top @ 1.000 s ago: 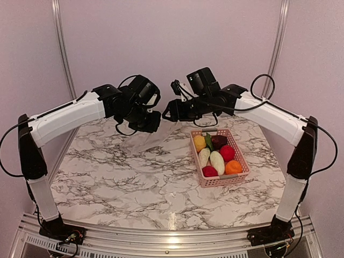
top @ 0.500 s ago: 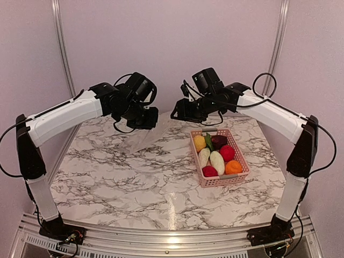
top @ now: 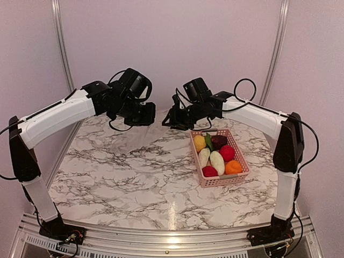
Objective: Place the food in the zip-top bag and seal the zipper
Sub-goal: Open the zipper food storage bag at the center of the board.
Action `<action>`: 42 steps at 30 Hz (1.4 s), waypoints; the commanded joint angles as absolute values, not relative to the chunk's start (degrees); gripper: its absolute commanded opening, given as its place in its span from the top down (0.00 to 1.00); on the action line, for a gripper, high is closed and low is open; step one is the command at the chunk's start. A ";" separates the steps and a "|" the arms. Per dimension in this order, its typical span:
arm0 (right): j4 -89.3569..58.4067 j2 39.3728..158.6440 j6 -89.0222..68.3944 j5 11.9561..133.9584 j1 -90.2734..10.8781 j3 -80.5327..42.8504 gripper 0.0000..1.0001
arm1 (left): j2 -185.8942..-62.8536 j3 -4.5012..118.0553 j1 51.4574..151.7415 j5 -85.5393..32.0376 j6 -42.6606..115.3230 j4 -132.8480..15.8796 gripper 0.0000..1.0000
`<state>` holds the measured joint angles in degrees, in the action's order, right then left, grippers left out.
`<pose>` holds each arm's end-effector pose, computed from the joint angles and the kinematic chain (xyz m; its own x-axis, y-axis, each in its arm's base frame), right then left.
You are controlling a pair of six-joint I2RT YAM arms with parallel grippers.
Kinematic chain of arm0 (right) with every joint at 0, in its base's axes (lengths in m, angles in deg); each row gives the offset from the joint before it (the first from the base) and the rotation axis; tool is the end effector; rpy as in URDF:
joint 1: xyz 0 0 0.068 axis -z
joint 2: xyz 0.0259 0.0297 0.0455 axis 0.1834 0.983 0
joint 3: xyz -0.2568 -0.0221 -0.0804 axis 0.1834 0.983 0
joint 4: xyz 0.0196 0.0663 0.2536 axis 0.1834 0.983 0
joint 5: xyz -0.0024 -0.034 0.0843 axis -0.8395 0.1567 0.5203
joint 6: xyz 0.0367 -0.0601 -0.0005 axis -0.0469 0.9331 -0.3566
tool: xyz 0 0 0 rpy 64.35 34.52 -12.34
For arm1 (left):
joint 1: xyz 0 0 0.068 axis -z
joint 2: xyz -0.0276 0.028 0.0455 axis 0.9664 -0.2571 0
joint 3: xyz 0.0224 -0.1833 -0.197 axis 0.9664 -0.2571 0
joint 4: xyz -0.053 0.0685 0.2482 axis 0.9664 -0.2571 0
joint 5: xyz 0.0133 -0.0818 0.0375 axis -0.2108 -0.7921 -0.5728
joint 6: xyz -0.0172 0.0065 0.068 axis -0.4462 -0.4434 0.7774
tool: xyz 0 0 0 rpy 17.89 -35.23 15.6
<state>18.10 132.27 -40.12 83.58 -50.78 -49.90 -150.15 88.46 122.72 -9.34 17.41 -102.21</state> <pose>0.3517 0.3210 0.2922 -0.8808 -0.0029 -0.4735 -0.3315 0.7178 0.6122 0.2871 -0.3010 0.3588 -0.6930 0.0159 -0.7208 0.3414 0.8878 -0.3087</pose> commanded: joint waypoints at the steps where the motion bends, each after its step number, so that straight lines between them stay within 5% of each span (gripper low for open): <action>1: 13.16 135.23 -43.48 87.48 -50.36 -53.32 0.78 | -148.51 85.75 122.54 -7.46 17.45 -102.77 0.98; 4: 13.19 136.58 -43.50 86.58 -50.45 -54.75 0.98 | -149.11 84.25 122.53 -6.60 17.83 -103.87 0.88; 6: 13.48 137.13 -43.41 86.55 -50.69 -55.84 1.00 | -149.97 84.07 122.53 -4.80 17.33 -105.20 0.65; 9: 13.66 137.16 -43.14 86.87 -50.81 -56.06 1.00 | -151.29 84.93 122.63 -3.95 17.14 -107.14 0.48; 15: 13.19 136.38 -43.90 86.46 -50.93 -55.23 1.00 | -153.64 86.99 123.95 -2.91 18.65 -107.15 0.42; 22: 12.66 136.41 -45.31 86.93 -50.77 -54.97 1.00 | -157.82 91.89 125.48 3.88 21.52 -108.81 0.46; 32: 16.91 135.22 -43.23 84.82 -49.38 -51.50 1.00 | -157.04 93.51 125.63 15.34 25.29 -112.49 0.95; 42: 29.98 135.53 -38.49 78.91 -48.72 -54.32 0.94 | -156.51 92.90 125.55 16.74 25.00 -111.71 1.00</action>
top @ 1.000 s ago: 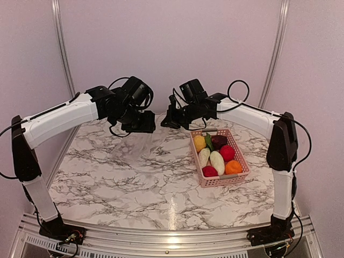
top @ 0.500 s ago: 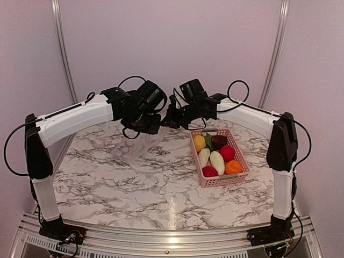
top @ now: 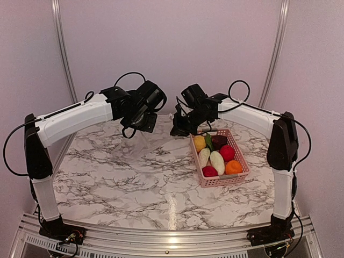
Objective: Place the food in the zip-top bag and seal the zipper
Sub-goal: Open the zipper food storage bag at the center of the board.
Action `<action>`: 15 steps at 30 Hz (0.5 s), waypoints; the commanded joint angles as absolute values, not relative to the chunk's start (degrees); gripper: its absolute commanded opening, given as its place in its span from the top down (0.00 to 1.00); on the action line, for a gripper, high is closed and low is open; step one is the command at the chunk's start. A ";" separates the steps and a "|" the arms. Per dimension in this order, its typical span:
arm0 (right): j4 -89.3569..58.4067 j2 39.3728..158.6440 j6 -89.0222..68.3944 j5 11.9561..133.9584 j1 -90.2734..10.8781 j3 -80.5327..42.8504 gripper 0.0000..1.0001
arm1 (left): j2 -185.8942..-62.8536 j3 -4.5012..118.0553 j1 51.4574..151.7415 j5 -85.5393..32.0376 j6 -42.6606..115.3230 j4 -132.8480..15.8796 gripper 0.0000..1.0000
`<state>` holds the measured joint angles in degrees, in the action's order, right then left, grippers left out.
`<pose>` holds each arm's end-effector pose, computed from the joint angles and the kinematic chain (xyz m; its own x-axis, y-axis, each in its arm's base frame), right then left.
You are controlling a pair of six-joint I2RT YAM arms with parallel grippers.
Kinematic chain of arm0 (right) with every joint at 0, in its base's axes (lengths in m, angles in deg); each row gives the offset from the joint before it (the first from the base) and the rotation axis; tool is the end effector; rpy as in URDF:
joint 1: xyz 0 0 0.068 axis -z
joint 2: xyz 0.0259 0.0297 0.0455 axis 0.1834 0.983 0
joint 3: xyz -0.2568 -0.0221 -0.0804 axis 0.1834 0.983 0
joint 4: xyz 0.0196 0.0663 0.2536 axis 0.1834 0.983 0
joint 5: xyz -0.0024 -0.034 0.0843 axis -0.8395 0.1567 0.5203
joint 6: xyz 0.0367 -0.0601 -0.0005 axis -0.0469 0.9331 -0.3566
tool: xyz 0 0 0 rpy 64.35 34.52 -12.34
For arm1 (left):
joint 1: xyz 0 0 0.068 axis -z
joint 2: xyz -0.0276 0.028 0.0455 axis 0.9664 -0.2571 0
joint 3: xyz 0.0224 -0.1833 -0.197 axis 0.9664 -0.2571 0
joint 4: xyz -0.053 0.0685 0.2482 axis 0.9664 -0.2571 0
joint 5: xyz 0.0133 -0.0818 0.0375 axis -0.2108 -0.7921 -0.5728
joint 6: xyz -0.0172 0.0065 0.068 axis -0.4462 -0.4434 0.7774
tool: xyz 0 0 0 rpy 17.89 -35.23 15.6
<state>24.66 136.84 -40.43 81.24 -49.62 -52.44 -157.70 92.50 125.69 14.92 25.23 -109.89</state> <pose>0.3642 0.3159 0.2600 -0.9240 -0.0057 -0.3824 -0.2333 0.8006 0.5519 0.2972 -0.3116 0.3234 -0.6120 0.2377 -0.7543 0.2004 0.9692 0.1428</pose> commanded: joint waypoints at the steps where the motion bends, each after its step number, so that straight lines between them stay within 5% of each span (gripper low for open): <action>1: 29.79 135.14 -38.26 79.01 -48.78 -53.78 0.92 | -156.54 92.82 125.55 16.74 24.47 -111.73 1.00; 15: 24.78 122.48 -27.69 93.74 -46.63 -51.73 0.54 | -151.59 87.10 125.60 14.27 23.95 -107.70 1.00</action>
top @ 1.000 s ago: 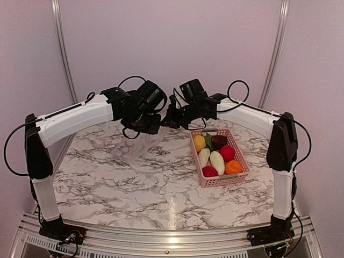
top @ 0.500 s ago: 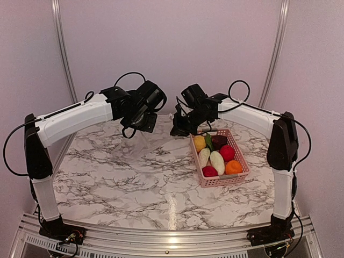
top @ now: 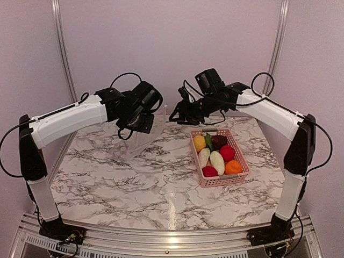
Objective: Place the food in the zip-top bag and seal the zipper
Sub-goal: Open the zipper food storage bag at the center of the board.
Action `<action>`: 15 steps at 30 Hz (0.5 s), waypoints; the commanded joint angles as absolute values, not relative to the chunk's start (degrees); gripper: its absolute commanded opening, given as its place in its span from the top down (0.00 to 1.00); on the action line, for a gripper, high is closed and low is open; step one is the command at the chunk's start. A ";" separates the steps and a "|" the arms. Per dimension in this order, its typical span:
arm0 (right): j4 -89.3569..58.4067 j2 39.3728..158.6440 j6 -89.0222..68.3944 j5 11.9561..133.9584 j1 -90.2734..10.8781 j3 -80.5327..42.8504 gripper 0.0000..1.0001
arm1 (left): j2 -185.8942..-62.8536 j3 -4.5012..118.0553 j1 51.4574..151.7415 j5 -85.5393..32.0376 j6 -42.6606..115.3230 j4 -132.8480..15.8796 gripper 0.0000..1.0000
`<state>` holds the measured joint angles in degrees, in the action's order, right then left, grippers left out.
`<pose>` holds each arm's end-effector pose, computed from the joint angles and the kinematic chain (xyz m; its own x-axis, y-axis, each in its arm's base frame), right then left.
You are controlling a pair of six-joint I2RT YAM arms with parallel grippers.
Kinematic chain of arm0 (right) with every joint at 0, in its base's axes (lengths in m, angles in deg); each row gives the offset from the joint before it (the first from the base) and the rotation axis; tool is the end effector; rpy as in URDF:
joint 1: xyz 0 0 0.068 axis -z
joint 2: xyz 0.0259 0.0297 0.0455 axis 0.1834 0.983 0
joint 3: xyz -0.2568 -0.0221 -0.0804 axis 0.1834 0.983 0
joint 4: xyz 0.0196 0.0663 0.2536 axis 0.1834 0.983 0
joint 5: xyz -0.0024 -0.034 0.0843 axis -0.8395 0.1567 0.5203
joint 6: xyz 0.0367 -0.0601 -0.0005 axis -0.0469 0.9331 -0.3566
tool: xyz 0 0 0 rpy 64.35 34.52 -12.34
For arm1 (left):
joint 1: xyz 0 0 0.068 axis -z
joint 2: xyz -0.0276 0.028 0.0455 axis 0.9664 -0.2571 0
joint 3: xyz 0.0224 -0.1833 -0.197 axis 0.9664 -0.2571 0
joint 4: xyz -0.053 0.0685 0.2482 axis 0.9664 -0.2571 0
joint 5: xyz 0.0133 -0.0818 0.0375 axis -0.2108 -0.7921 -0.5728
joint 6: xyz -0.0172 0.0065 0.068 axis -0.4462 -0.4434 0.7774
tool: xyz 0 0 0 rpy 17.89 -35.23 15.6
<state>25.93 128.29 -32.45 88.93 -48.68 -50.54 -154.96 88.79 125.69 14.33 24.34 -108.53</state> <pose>0.3396 0.2958 0.3155 -0.8687 -0.1178 -0.4812 -0.4203 0.6893 0.5901 0.2904 -0.3041 0.3232 -0.6149 0.2189 -0.7576 0.1975 0.9728 0.1207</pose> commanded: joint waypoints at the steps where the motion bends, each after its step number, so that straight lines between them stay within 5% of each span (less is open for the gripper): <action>1: 25.07 121.70 -27.22 94.08 -45.64 -50.27 0.54 | -151.20 86.56 125.58 14.04 23.92 -107.58 1.00; 15: 31.83 115.30 -22.13 78.18 -33.02 -32.36 0.59 | -144.55 75.57 125.55 2.79 23.82 -99.11 1.00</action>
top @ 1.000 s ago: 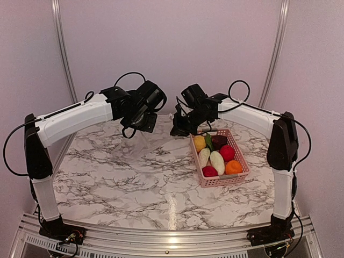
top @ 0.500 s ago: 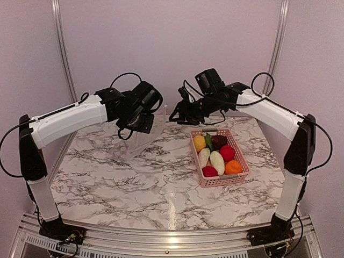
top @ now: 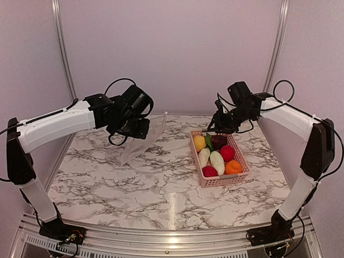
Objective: Place the food in the zip-top bag and seal the zipper
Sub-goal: Open the zipper food storage bag at the center of the board.
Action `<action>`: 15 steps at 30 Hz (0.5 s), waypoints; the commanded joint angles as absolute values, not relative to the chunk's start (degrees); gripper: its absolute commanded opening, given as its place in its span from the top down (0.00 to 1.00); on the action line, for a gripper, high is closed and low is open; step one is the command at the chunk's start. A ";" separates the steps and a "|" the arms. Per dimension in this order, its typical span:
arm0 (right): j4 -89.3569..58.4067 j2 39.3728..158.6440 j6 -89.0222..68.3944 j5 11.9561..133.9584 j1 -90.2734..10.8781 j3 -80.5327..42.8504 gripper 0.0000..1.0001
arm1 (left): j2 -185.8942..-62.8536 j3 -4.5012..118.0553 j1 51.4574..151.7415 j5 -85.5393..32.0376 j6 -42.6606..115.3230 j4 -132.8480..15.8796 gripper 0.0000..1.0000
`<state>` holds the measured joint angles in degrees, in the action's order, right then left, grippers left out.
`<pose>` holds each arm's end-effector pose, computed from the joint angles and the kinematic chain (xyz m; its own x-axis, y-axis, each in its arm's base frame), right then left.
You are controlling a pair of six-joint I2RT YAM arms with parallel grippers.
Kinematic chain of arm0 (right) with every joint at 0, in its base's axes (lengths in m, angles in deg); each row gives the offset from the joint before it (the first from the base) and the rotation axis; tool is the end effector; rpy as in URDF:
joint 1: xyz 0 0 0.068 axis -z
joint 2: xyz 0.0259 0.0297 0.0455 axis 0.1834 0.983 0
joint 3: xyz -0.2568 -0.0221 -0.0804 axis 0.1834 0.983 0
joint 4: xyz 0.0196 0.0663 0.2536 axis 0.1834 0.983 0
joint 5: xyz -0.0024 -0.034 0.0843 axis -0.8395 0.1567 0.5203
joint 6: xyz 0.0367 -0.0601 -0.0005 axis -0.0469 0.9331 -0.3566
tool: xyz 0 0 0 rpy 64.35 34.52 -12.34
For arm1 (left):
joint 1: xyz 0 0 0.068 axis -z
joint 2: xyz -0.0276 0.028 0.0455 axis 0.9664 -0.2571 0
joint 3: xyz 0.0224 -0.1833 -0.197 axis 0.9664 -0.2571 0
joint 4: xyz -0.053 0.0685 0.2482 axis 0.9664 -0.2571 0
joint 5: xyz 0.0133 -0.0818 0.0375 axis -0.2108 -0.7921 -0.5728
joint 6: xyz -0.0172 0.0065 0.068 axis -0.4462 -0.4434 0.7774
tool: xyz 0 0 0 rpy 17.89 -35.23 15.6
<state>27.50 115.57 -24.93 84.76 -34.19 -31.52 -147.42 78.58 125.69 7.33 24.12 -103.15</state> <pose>0.3452 0.1719 0.2892 -0.8855 -0.0113 -0.4644 -0.2560 0.8461 0.4675 0.2700 -0.2889 0.3202 -0.6297 0.1943 -0.7521 0.2765 0.9609 0.0167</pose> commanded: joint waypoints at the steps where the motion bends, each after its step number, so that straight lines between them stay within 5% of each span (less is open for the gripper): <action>1: 33.06 116.03 -21.38 76.31 -32.72 -32.75 0.60 | -144.42 75.18 125.55 2.52 23.49 -98.93 1.00; 15: 37.99 126.62 -16.86 65.99 -30.43 -35.14 0.53 | -143.17 73.38 125.56 0.83 22.42 -98.91 1.00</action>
